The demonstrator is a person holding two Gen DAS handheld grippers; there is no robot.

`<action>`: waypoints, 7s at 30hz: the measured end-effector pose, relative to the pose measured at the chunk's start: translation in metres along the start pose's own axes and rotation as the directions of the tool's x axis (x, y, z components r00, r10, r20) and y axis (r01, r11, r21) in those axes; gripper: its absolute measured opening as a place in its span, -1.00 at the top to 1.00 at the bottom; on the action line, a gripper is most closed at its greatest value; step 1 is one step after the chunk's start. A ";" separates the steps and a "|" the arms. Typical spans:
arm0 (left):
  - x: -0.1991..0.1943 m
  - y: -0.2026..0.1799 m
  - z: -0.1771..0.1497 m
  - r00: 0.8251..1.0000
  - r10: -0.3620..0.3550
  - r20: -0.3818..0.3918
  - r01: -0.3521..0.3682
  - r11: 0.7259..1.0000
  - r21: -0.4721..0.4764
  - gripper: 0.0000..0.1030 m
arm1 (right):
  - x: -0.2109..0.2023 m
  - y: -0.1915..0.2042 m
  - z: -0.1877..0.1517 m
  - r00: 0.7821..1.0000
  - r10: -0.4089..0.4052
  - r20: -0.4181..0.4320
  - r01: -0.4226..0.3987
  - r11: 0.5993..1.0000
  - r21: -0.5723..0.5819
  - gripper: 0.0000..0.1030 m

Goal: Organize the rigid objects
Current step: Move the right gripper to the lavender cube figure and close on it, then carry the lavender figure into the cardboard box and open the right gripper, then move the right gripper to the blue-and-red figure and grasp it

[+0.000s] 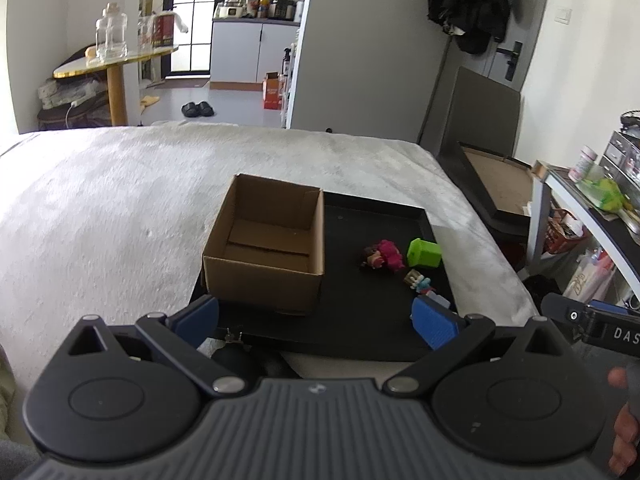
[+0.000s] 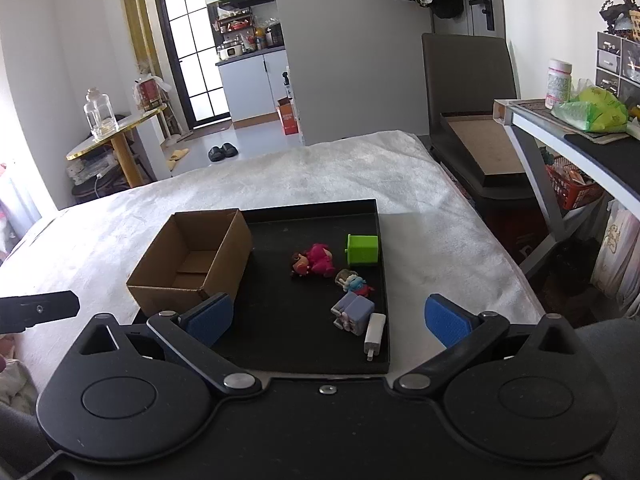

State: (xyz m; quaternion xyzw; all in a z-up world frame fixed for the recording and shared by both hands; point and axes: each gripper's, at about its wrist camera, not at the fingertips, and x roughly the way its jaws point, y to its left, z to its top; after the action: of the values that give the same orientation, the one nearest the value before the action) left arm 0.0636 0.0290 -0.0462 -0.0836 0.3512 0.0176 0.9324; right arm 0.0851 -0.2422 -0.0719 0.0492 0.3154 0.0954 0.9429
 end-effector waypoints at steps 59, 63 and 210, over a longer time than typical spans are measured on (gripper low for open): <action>0.202 0.100 0.041 0.962 0.236 -0.139 -0.255 0.958 -0.135 -0.21 | 0.227 -0.019 -0.033 0.965 -0.023 -0.260 0.058 0.990 0.128 -0.33; 0.213 0.104 0.037 0.959 0.247 -0.137 -0.267 0.951 -0.155 -0.03 | 0.237 -0.019 -0.034 0.965 -0.030 -0.260 0.061 0.992 0.115 -0.33; 0.196 0.041 0.039 0.976 0.202 -0.077 -0.203 0.979 -0.001 -0.56 | 0.226 0.027 0.009 0.992 0.031 -0.119 -0.040 0.997 -0.071 -0.82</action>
State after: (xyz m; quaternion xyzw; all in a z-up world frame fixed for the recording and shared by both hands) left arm 0.2326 0.0704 -0.1525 -0.0519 0.3930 0.1109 0.9113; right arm 0.2633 -0.1688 -0.1925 0.0143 0.3661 0.1264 0.9219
